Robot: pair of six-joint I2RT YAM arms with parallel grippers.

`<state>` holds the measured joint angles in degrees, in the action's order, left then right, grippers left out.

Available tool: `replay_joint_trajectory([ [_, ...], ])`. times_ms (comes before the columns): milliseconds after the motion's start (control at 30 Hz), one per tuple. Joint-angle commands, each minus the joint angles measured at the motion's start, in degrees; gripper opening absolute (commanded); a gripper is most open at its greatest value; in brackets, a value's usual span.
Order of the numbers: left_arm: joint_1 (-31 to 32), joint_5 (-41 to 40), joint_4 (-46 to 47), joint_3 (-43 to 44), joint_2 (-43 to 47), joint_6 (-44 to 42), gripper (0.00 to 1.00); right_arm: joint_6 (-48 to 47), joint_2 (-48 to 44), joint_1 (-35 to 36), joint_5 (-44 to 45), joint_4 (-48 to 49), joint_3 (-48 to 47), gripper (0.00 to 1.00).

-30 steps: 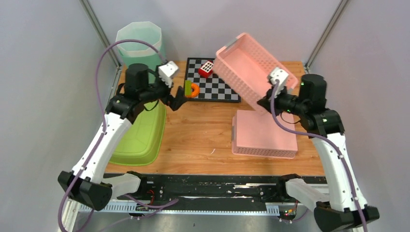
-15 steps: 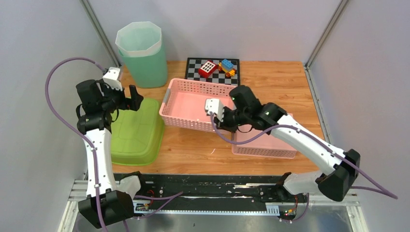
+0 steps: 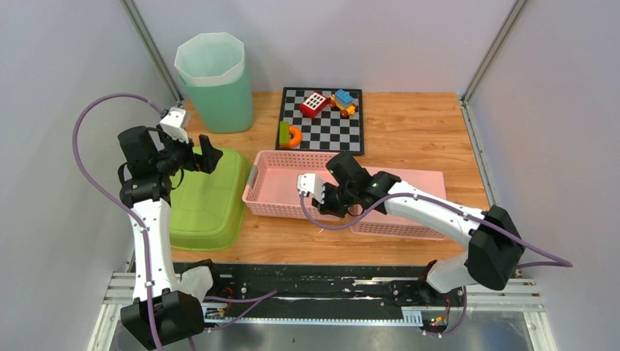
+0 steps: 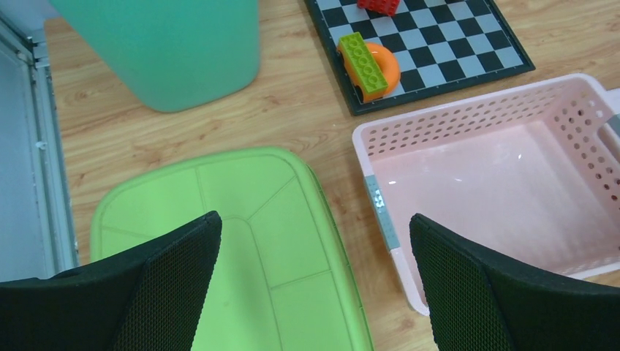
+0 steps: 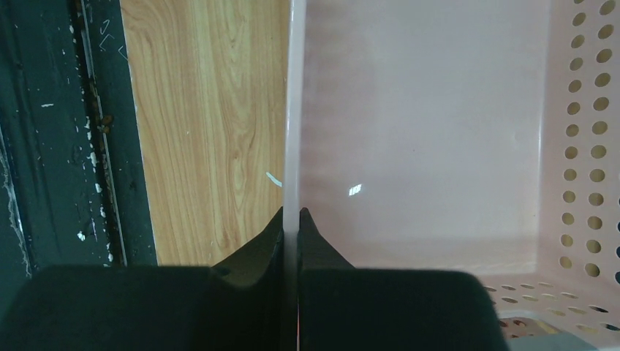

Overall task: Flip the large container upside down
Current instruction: Place the container at the center of the board, then move the container to the corner of the board.

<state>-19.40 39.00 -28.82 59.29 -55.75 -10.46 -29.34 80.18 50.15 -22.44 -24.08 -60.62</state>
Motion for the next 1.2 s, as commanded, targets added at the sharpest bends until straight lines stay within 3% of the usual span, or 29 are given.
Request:
replay_joint_trajectory([
  [0,-0.32,2.76,1.54,-1.11,0.51,0.29,1.00,-0.38,2.27,0.71,-2.35,5.20,1.79,0.03],
  [133,-0.37,3.80,1.86,-1.58,0.41,0.42,1.00,-0.76,5.05,0.65,-4.07,4.46,2.02,0.07],
  [433,-0.38,4.85,1.90,-1.92,-0.30,0.57,1.00,-3.98,2.81,0.61,-2.87,-2.67,-0.50,0.47],
  [633,-0.38,5.62,1.96,-1.98,-0.26,0.59,1.00,-9.74,-5.63,0.56,3.99,-12.08,-1.61,0.62],
  [867,-0.37,6.41,1.98,-1.98,-0.35,0.73,1.00,-12.88,-17.14,0.33,14.30,-20.15,3.04,0.73],
  [1167,-0.38,6.97,1.86,-1.99,-0.25,1.05,1.00,-13.98,-24.01,0.05,27.60,-20.78,14.21,0.80],
])
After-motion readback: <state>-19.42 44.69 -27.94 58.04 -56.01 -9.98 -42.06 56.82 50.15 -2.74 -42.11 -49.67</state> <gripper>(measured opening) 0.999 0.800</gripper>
